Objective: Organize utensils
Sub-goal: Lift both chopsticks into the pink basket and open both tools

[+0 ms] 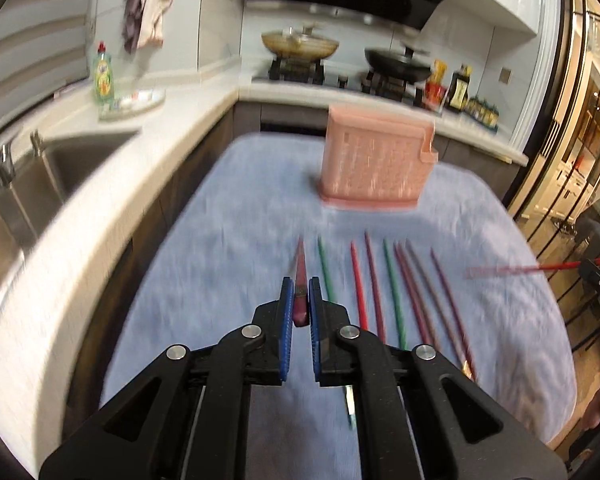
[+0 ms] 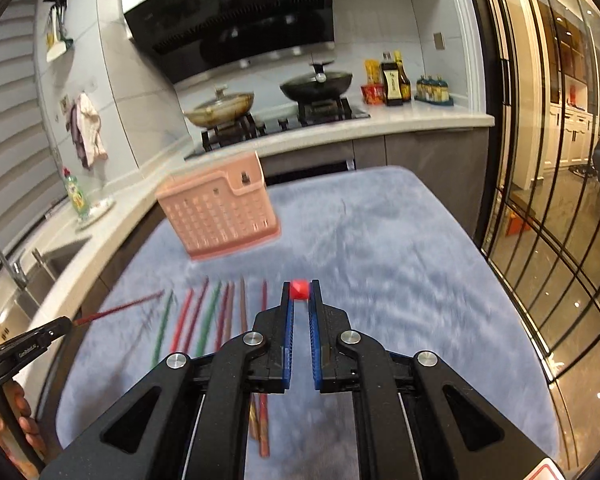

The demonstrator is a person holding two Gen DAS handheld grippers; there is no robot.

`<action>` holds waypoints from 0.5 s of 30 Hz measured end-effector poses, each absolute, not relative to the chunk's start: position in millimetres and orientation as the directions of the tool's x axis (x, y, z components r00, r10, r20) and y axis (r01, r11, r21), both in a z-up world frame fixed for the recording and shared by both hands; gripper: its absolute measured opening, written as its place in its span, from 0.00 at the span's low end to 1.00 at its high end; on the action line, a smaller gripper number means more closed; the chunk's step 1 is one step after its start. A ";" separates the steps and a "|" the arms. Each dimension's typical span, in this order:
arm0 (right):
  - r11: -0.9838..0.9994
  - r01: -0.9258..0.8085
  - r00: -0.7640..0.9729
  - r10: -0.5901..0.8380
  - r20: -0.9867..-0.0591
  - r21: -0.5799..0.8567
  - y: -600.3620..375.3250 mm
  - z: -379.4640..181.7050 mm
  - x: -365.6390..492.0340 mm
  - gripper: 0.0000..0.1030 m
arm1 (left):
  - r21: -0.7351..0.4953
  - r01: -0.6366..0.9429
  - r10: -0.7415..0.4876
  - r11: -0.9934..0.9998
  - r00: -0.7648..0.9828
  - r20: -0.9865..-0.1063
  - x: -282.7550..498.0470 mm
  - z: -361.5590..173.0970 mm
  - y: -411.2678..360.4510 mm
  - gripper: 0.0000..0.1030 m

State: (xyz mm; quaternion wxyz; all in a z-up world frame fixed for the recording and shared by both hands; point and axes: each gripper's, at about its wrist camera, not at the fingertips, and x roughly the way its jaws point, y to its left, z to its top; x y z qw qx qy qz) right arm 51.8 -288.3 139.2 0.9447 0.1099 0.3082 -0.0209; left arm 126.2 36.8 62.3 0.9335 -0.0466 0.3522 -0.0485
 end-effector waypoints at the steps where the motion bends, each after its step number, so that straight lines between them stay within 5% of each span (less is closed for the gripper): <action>1: 0.975 0.099 0.817 0.036 -0.575 0.201 -288.4 146.0 59.1 0.07 | -0.124 0.060 -0.127 0.990 0.757 -0.641 132.3 70.6 37.4 0.07; 15: 0.959 -0.013 0.907 0.131 -0.401 0.283 -269.6 235.4 175.8 0.07 | -0.192 0.068 -0.147 0.979 0.889 -0.433 238.0 195.2 37.6 0.07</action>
